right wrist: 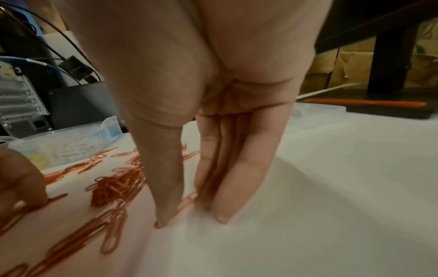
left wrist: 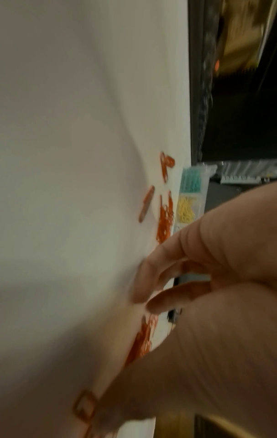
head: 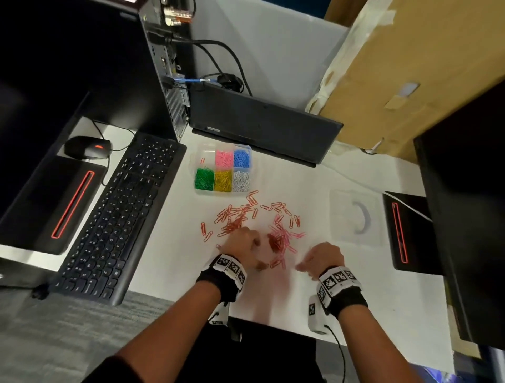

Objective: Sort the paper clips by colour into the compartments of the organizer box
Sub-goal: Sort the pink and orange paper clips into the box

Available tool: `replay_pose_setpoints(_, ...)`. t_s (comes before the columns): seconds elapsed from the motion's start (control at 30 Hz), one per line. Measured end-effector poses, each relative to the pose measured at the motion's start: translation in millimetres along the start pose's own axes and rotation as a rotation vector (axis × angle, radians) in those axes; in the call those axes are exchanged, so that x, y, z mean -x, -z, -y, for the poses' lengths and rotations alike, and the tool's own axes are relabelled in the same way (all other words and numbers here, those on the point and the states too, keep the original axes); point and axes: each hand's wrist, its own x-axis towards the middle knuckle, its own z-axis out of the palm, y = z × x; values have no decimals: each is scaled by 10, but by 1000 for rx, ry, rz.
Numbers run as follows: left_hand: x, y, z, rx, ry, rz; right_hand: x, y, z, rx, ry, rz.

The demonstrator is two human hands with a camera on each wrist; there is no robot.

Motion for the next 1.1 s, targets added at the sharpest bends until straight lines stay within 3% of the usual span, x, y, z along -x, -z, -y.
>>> replay_pose_setpoints(0.13, 95, -72, 88, 126, 76, -151, -18, -71, 12, -92, 36, -19)
replay_pose_setpoints(0.27, 178, -117, 57, 123, 108, -182, -14, -6, 52, -155, 113, 29)
replay_pose_setpoints(0.43, 246, -185, -144, 85, 64, -265, 45, 4, 25, -188, 242, -115)
replay_pose_setpoints(0.53, 266, -277, -305, 28, 51, -245, 69, 13, -17, -208, 302, -154)
replay_pose_setpoints(0.8, 171, -438, -536, 50, 207, -251, 59, -73, -30, -219, 461, -166)
replay_pose_setpoints(1.1, 110, -354, -559, 26, 202, -225, 18, -51, -102, -140, 471, -170)
